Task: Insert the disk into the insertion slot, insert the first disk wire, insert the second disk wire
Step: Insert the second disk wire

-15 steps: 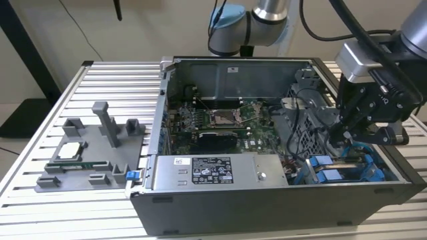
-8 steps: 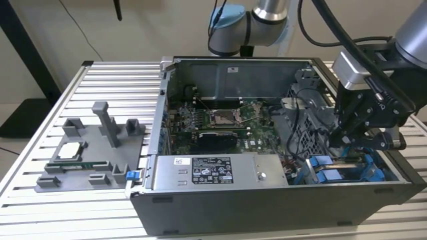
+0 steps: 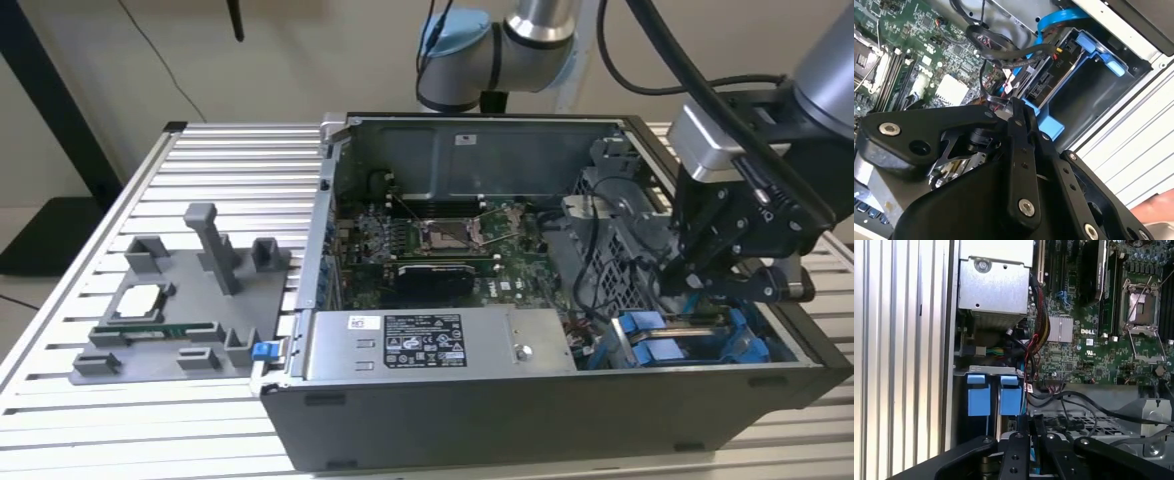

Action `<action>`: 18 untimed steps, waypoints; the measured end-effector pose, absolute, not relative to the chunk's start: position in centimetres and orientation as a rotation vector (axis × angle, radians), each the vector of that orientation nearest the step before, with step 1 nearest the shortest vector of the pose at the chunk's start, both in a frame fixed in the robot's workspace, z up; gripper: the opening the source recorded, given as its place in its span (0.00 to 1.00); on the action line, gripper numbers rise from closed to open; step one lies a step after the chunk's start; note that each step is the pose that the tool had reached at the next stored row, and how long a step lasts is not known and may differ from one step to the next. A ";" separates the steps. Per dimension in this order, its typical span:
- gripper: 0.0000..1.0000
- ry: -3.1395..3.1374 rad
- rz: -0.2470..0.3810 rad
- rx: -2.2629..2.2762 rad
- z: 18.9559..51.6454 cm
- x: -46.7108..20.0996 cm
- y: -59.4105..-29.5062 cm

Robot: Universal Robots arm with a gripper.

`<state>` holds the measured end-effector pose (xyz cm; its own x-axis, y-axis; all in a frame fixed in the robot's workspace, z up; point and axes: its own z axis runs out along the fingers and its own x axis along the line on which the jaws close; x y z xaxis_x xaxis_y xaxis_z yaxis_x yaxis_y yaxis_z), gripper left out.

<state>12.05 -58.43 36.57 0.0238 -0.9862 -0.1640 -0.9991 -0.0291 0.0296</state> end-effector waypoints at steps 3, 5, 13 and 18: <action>0.00 2.121 0.212 -2.179 36.4 12.2 -58.7; 0.00 2.121 0.212 -2.179 36.3 12.4 -58.9; 0.00 2.119 0.208 -2.177 35.6 13.2 -59.1; 0.00 2.114 0.195 -2.173 35.1 13.7 -59.1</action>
